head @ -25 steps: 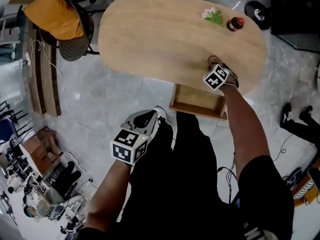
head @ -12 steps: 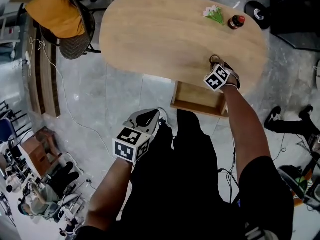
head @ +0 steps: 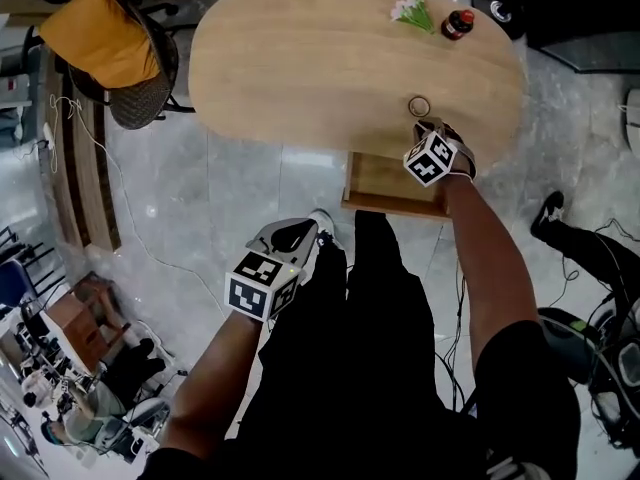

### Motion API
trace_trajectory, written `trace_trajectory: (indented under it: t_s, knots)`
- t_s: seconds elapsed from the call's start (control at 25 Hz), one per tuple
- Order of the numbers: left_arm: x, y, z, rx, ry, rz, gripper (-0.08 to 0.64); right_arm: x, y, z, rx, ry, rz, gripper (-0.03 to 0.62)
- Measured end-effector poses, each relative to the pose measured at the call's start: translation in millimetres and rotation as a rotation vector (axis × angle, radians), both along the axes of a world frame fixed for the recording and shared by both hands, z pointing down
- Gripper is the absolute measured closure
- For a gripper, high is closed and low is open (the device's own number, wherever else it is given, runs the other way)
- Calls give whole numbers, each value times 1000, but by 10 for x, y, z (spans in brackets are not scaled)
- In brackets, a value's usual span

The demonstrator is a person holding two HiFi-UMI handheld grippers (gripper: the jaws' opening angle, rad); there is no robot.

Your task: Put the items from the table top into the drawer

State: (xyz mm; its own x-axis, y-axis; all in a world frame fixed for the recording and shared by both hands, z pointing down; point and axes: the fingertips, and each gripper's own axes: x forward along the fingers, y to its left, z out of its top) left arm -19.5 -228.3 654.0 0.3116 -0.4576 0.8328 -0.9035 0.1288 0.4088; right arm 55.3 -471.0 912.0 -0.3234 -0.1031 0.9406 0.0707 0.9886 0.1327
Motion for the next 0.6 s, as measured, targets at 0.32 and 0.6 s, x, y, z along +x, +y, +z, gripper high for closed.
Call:
trace_trajectory:
  t_s: [0.32, 0.6]
  knots:
    - [-29, 307, 180, -56, 22, -75, 560, -134, -215, 428, 44, 105, -56, 482]
    - [-143, 376, 194, -62, 34, -115, 560, -150, -137, 497, 53, 175, -149, 554]
